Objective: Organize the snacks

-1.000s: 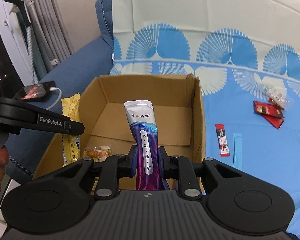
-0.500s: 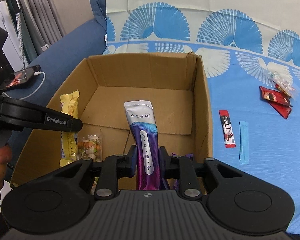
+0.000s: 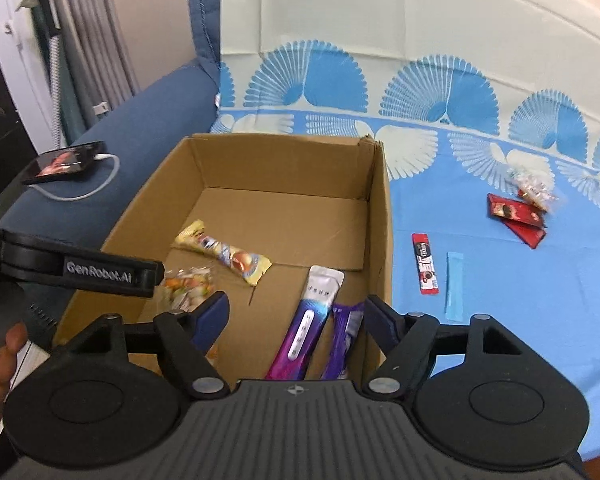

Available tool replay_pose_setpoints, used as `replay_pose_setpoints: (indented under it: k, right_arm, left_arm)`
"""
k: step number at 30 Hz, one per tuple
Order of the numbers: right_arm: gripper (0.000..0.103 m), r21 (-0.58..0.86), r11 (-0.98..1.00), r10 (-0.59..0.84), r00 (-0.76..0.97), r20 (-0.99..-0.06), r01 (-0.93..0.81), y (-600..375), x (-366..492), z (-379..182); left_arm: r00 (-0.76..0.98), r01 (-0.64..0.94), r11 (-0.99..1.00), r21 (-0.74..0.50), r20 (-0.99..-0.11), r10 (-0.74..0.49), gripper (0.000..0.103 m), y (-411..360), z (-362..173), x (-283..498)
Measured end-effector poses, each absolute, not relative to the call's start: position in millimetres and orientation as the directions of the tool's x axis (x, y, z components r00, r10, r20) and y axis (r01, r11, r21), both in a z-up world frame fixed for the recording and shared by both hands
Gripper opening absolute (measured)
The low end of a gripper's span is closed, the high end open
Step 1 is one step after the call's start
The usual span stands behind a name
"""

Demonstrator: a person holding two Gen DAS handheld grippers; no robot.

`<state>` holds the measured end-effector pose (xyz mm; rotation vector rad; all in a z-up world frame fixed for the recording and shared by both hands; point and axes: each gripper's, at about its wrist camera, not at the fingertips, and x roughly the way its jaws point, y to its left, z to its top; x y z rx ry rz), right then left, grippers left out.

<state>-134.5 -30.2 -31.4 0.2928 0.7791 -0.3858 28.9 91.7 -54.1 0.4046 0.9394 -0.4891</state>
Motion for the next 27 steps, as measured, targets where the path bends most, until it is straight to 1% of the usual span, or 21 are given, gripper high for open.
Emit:
replay_pose_setpoints:
  k: [4,10,19,27]
  right_arm:
    - [0.081,0.095,0.896,-0.253,0.676,-0.692,0.433,-6.6,-164.0,-16.0]
    - [0.084,0.072,0.901,-0.285,0.709,-0.645,0.429,14.1,-193.0,2.2]
    - [0.086,0.051,0.916,-0.285,0.737,-0.612,0.397,41.8,-226.6,16.7]
    - [0.087,0.055,0.914,-0.299,0.76,-0.577,0.401,49.6,-242.7,27.5]
  left_arm:
    - [0.519,0.543,0.829,0.133,-0.83,-0.207,0.103,112.2,-43.2,-6.8]
    - [0.552,0.538,0.832,0.132,-0.801,-0.23,0.103,132.2,-24.2,-43.2]
    - [0.592,0.544,0.829,0.13,-0.76,-0.27,0.103,143.2,-0.8,-78.1]
    - [0.62,0.538,0.83,0.148,-0.737,-0.27,0.103,150.0,8.2,-96.6]
